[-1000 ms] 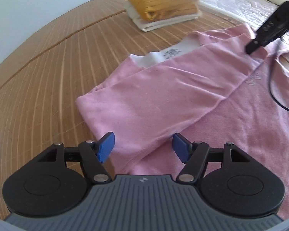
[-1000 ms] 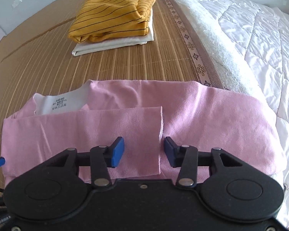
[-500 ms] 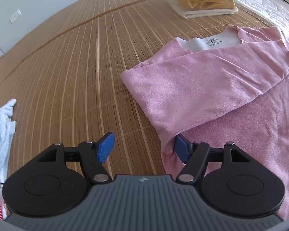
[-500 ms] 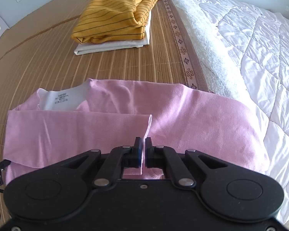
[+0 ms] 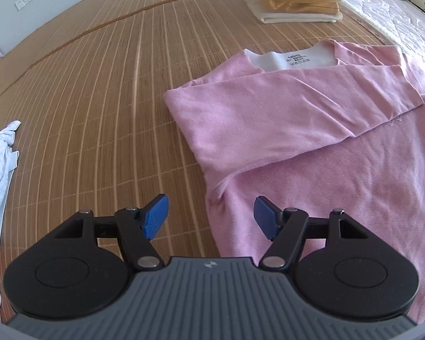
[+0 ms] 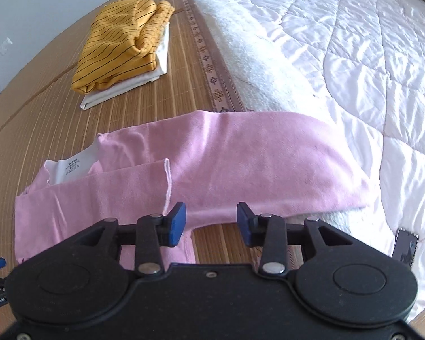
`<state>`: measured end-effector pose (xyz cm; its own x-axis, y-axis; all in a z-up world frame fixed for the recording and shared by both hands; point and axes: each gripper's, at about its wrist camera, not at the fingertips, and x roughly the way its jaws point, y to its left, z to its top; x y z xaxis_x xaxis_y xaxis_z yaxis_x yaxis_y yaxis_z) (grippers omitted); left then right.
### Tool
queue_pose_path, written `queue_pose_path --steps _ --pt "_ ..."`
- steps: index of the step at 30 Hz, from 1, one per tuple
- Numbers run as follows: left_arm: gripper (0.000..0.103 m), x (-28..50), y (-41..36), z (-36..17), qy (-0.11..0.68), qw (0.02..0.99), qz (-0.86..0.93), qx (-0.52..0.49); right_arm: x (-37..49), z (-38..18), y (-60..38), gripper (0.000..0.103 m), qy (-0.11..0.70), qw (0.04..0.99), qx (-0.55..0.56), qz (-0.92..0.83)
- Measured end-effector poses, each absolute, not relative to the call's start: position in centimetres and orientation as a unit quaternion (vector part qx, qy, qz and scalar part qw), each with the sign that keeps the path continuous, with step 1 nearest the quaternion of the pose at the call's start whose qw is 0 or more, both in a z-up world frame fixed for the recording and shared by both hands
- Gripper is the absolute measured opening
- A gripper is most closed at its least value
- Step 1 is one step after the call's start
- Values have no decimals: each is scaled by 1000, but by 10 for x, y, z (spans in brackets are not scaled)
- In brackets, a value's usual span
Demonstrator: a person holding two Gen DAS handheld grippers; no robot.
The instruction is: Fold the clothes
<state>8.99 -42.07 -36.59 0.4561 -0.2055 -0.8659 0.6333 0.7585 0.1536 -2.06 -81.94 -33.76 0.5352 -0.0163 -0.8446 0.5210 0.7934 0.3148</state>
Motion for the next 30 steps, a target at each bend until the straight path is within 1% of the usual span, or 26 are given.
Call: queue_pose_path --steps 2,3,4,5,7,8,12,17,18,19,20,21,22,23,26,30 --pt "72 86 -429 -366 455 818 -260 237 -38 -339 -835 57 451 825 284 -188" --pt "72 83 -434 -365 454 817 -263 239 -48 -341 -844 60 447 819 291 -210" --pt "72 81 -440 -365 453 815 -267 241 -60 -344 -855 65 439 811 308 -233" --pt "72 79 -445 -365 452 814 -271 244 -70 -349 -866 68 428 803 332 -250" --pt "72 76 -457 -363 445 812 -281 252 -88 -361 -886 68 405 784 385 -271" --pt "72 75 -463 -363 440 812 -285 258 -95 -368 -897 71 395 773 411 -278" --pt "72 73 -485 -360 429 812 -296 262 -104 -397 -927 75 364 742 484 -290" --pt "72 66 -502 -358 436 810 -303 250 -103 -429 -953 74 339 702 558 -284" --pt "72 64 -504 -359 438 808 -304 250 -104 -433 -955 72 335 697 566 -287" --pt "72 61 -507 -359 441 806 -306 250 -106 -435 -956 61 328 692 573 -292" --pt "72 59 -509 -359 443 803 -309 252 -108 -436 -955 41 325 685 577 -305" --pt "72 58 -512 -359 445 800 -312 256 -110 -437 -954 32 328 676 576 -322" --pt "72 57 -514 -358 442 798 -316 260 -113 -435 -953 17 325 677 571 -332" --pt "72 56 -515 -355 437 799 -319 261 -113 -430 -950 10 321 689 558 -334" --pt "72 57 -515 -345 421 804 -328 262 -103 -393 -939 8 316 754 472 -330" --pt "72 68 -503 -334 419 817 -317 238 -89 -333 -915 8 279 817 406 -300"
